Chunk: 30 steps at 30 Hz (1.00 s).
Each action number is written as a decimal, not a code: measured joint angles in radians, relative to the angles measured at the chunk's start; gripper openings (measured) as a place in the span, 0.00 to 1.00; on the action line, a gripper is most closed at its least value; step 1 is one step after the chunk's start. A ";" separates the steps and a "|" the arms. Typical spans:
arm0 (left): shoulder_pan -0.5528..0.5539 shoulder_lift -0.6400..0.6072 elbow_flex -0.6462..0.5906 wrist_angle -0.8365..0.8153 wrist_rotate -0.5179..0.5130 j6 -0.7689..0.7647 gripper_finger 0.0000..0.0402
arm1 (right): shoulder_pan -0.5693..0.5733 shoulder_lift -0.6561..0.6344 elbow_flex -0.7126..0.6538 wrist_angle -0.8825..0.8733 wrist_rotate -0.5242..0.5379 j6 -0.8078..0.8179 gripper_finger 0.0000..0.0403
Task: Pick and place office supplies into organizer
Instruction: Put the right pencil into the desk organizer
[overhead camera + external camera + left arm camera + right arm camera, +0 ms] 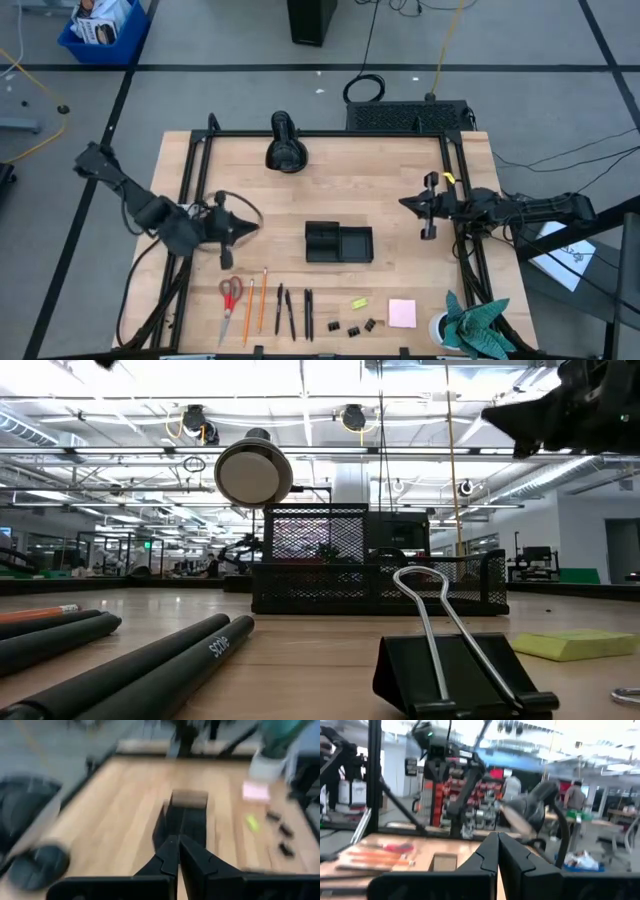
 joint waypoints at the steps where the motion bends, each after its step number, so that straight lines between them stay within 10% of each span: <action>1: -0.004 0.060 0.087 -0.121 0.005 -0.102 0.05 | 0.000 0.000 0.000 0.017 -0.001 -0.008 0.00; 10: 0.014 0.483 0.563 -0.828 0.439 -0.969 0.05 | 0.000 0.002 0.000 0.021 0.000 -0.045 0.00; 16: 0.015 0.632 0.579 -0.767 0.615 -1.145 0.05 | 0.000 0.002 0.000 -0.011 0.000 -0.062 0.00; 30: 0.051 0.956 0.575 -0.531 0.643 -1.468 0.05 | 0.000 0.002 0.000 0.044 0.000 -0.019 0.00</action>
